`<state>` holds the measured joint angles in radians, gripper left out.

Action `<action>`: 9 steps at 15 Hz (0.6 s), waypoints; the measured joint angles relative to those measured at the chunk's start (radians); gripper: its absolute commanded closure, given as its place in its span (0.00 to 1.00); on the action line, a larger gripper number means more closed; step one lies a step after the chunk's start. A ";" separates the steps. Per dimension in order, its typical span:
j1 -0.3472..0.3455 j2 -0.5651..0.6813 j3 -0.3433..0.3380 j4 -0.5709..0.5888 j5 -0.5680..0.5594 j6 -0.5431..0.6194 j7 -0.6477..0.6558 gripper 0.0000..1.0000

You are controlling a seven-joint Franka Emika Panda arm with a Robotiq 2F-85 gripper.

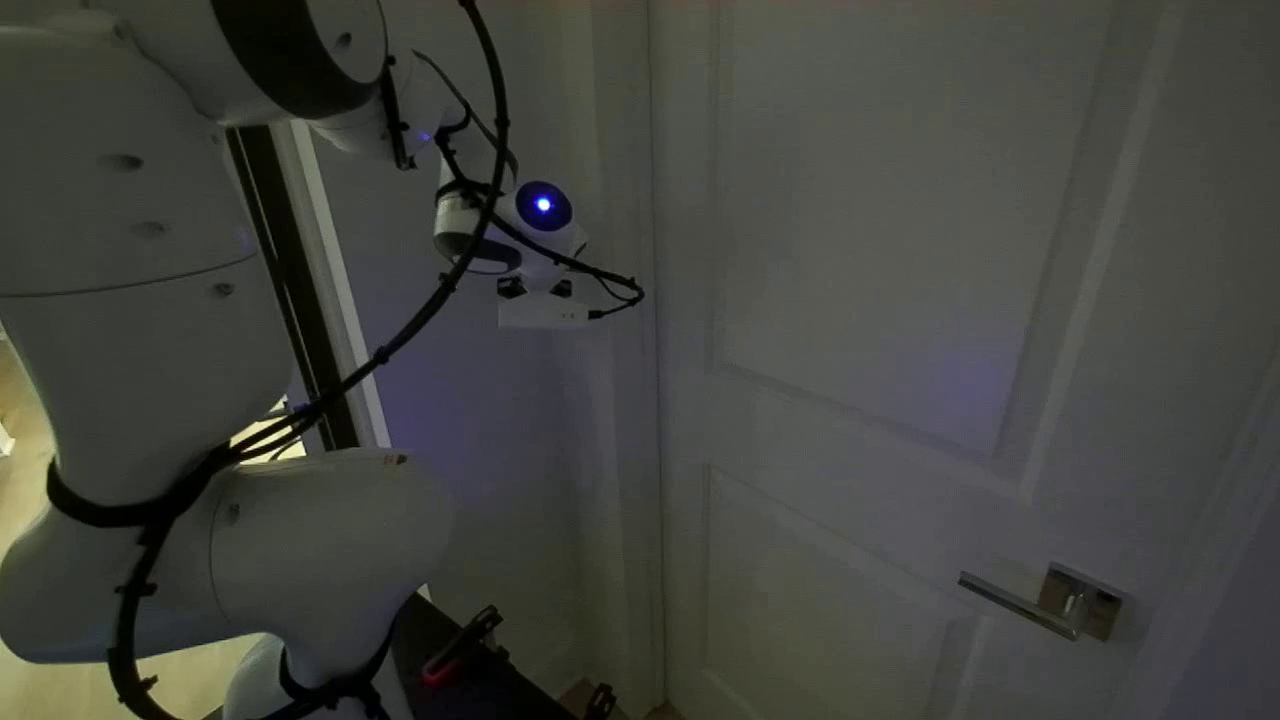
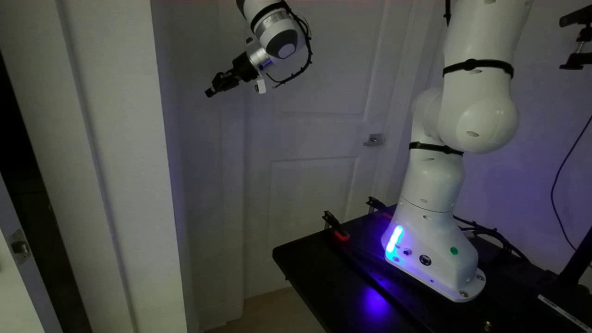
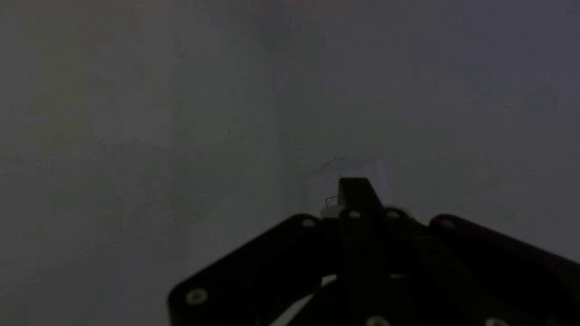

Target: Turn on the light

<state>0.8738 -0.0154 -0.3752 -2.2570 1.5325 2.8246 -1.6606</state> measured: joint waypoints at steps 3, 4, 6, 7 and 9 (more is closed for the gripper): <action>0.002 0.035 0.005 0.048 0.004 0.000 0.000 1.00; 0.003 0.043 0.007 0.061 0.004 0.000 0.000 1.00; 0.003 0.056 0.014 0.084 0.005 0.000 0.000 1.00; 0.003 0.061 0.017 0.094 0.005 0.000 0.000 1.00; 0.003 0.070 0.023 0.111 0.005 0.000 0.000 1.00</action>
<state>0.8770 0.0544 -0.3521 -2.1461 1.5378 2.8248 -1.6606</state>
